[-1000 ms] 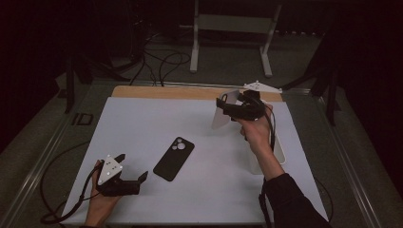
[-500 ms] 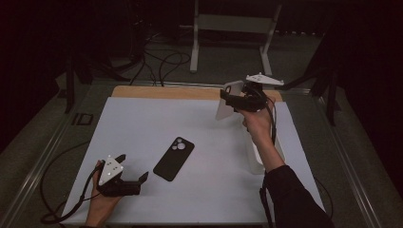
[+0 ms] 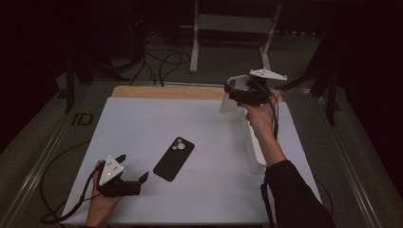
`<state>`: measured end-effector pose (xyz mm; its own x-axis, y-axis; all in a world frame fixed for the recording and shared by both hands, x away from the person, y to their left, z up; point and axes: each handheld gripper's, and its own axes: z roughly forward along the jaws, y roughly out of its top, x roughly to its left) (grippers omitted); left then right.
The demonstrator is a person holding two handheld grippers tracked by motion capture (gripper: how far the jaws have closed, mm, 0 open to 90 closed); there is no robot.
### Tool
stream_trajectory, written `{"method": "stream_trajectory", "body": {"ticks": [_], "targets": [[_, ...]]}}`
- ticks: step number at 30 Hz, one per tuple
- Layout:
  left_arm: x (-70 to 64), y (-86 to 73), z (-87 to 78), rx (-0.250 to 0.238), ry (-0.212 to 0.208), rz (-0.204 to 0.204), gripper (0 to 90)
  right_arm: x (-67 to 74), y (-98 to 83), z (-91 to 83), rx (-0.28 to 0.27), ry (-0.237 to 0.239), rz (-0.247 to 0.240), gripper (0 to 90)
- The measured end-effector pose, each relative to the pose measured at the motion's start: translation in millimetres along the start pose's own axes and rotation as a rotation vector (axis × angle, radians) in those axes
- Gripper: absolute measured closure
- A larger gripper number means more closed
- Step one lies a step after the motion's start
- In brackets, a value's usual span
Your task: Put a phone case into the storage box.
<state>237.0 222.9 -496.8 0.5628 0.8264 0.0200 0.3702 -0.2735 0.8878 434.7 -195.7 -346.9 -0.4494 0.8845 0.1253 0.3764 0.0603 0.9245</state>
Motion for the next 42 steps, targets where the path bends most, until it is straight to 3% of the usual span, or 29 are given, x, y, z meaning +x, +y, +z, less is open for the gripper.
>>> {"method": "stream_trajectory", "body": {"ticks": [17, 42], "targets": [[-0.3, 0.0, -0.4, -0.002, 0.0, -0.003, 0.2, -27.1, 2.4, 2.8, 0.0, -0.099, 0.033, 16.5], [-0.4, -0.1, 0.2, -0.004, -0.005, -0.011, 0.2, -56.6, 1.0, -0.1, 0.04, -0.223, 0.002, 16.5]]}}
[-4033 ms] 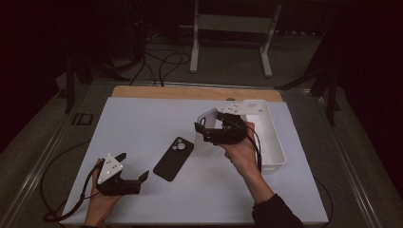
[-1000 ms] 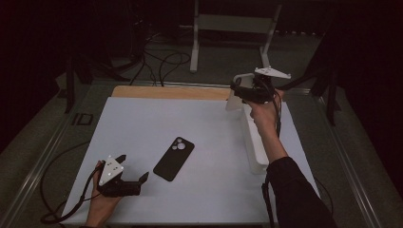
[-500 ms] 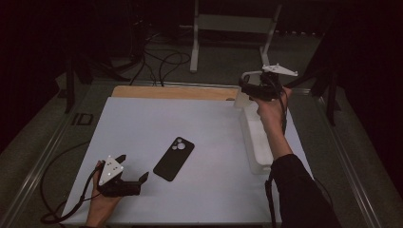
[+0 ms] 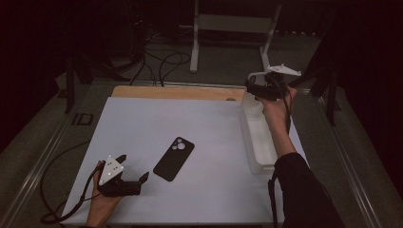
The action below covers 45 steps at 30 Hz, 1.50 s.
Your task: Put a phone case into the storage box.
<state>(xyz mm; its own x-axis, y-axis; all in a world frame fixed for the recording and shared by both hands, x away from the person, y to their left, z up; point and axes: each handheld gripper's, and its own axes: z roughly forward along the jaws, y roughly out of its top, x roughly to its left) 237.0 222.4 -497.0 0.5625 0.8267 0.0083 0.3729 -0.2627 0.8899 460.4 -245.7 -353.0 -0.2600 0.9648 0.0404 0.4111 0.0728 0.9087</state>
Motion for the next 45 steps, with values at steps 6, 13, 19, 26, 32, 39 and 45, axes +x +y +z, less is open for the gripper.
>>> {"method": "stream_trajectory", "body": {"ticks": [6, 13, 19, 26, 32, 39, 45], "targets": [[-0.2, 0.0, -0.2, 0.0, -0.001, 0.0, 0.2, -6.7, -6.0, 4.1, 0.021, -0.03, -0.001, 16.5], [-0.4, 0.0, -0.5, -0.001, 0.0, 0.0, 0.2, -14.7, -11.8, 8.2, 0.036, -0.067, 0.01, 16.4], [-0.7, 0.1, -0.8, -0.004, 0.001, -0.002, 0.2, -21.2, -20.4, 13.1, 0.058, -0.086, 0.021, 16.4], [-0.9, 0.1, -1.0, -0.006, 0.002, -0.001, 0.2, -24.8, -31.3, 21.1, 0.085, -0.095, 0.035, 16.4], [-1.0, 0.1, -1.3, -0.01, 0.004, 0.0, 0.2, -24.4, -39.9, 27.9, 0.11, -0.101, 0.035, 16.4], [-1.1, 0.1, -1.3, -0.01, 0.003, 0.0, 0.2, -25.2, -49.9, 35.9, 0.138, -0.113, 0.031, 16.3], [-1.2, 0.1, -1.2, -0.01, 0.002, -0.002, 0.2, -26.4, -60.9, 43.2, 0.168, -0.132, 0.051, 16.2]]}}
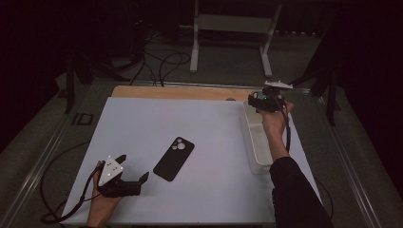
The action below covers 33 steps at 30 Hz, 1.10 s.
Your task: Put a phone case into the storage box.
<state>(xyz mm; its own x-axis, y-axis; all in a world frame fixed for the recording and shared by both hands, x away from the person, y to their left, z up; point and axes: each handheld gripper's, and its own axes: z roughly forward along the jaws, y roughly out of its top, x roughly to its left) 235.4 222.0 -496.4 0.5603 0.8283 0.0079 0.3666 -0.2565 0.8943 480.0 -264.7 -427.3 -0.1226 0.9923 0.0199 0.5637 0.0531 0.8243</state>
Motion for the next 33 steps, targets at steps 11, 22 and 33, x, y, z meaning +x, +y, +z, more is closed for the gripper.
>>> {"method": "stream_trajectory", "body": {"ticks": [11, 22, 33], "targets": [[-0.1, 0.0, -0.1, 0.0, -0.002, 0.0, 0.2, 1.9, -5.2, 9.4, 0.027, -0.014, 0.0, 16.0], [-0.2, -0.1, 0.3, 0.001, -0.003, -0.002, 0.2, 6.7, -7.4, 20.0, 0.054, -0.017, -0.023, 15.3], [0.1, -0.2, 0.0, 0.002, -0.004, -0.002, 0.2, 3.2, -4.9, 28.3, 0.087, -0.023, -0.004, 8.7]]}}
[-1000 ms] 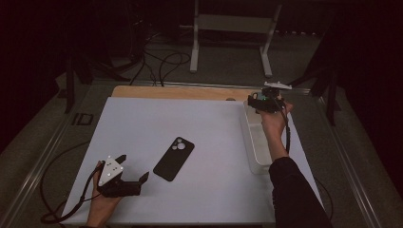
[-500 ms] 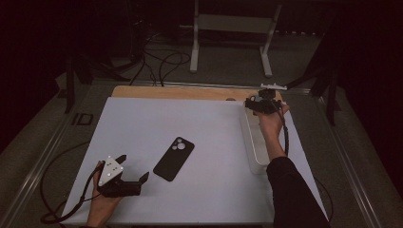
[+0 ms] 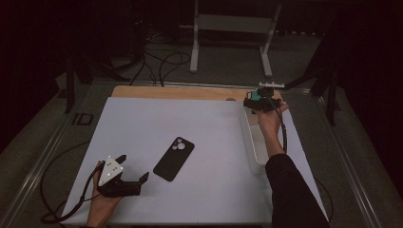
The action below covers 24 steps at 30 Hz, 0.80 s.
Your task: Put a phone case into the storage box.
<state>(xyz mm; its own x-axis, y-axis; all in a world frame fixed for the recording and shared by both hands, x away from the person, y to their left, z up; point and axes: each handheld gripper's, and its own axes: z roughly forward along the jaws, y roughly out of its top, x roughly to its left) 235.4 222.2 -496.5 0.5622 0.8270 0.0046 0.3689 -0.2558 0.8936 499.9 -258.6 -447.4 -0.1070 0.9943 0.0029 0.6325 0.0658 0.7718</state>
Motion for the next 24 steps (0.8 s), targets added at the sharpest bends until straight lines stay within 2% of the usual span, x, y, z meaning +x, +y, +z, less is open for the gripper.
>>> {"method": "stream_trajectory", "body": {"ticks": [11, 16, 19, 22, 24], "targets": [[-0.1, 0.1, -0.2, -0.002, 0.003, 0.0, 0.2, -1.5, -0.1, -13.8, -0.039, 0.031, -0.009, 8.8], [-0.4, 0.1, -0.3, -0.001, 0.004, 0.001, 0.2, 0.9, -1.3, -24.2, -0.061, 0.072, 0.003, 8.8], [-0.5, 0.1, 0.2, -0.002, 0.004, -0.001, 0.2, 4.6, -1.9, -31.2, -0.075, 0.108, -0.005, 8.8], [-0.8, 0.0, 0.5, -0.001, 0.003, -0.002, 0.2, 8.7, -2.7, -36.4, -0.078, 0.157, 0.011, 8.8], [-0.7, 0.1, 0.5, -0.002, 0.003, -0.003, 0.2, 10.3, -2.8, -38.3, -0.084, 0.168, 0.014, 8.8]]}}
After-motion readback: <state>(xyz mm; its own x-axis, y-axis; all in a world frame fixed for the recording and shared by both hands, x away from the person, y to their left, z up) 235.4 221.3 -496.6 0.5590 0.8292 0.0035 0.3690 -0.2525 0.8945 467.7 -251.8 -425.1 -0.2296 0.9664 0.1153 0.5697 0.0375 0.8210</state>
